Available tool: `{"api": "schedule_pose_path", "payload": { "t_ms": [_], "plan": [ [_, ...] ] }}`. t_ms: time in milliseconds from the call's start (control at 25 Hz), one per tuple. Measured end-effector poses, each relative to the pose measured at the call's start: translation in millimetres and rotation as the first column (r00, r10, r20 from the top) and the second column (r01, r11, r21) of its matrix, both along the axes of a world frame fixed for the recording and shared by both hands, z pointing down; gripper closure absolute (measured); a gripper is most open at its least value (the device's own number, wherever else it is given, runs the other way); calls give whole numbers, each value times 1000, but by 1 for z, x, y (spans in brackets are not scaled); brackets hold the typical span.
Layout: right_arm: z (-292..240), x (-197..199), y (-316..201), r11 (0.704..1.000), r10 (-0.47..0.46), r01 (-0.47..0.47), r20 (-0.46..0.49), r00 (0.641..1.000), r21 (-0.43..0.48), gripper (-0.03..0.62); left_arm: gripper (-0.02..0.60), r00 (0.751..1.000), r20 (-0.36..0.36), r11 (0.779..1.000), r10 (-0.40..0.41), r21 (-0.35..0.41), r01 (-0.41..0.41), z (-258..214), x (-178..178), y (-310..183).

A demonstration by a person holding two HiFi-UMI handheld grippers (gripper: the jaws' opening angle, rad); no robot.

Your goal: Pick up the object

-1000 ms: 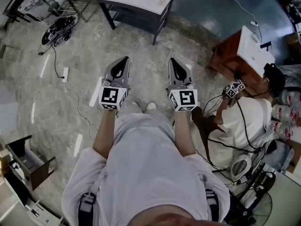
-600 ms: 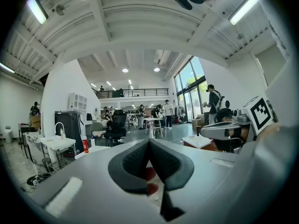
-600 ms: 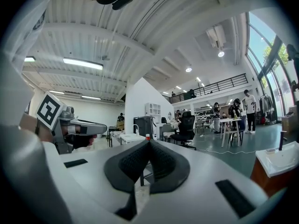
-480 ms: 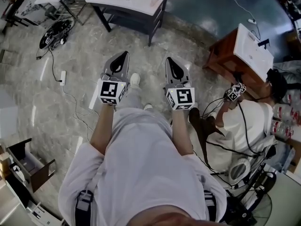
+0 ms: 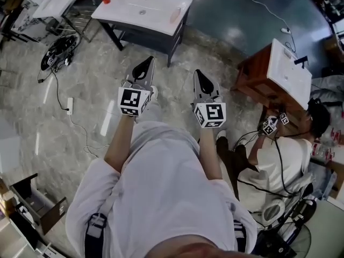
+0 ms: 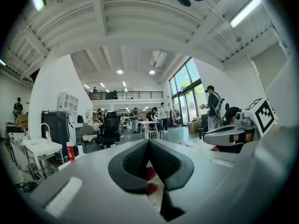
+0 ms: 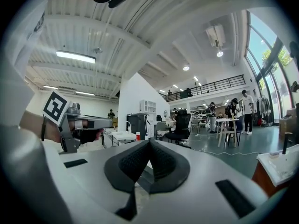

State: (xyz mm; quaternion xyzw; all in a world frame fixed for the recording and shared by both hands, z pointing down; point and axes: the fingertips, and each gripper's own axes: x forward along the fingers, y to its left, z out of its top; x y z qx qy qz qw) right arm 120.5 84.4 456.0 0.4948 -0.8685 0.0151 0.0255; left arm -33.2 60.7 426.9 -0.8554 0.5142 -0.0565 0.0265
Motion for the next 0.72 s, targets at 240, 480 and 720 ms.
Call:
{"api": "schedule_pose_path", "payload": {
  "t_ms": [240,480,720],
  "plan": [
    [10,-34,-107,997,26,-28,-31,999,-68,592,581,999,-20,998,49,-30,-50,4,-21,-114],
    [33,-78,-209,986,36,-45,-59,998,-161,592,581,994,-54,993,93,-74,-97,14,-50,-214],
    [62,-94,-282,965,51,-68,-74,996,-252,591,581,995,-93,992,40,-119,-51,34,-86,-288]
  ]
}}
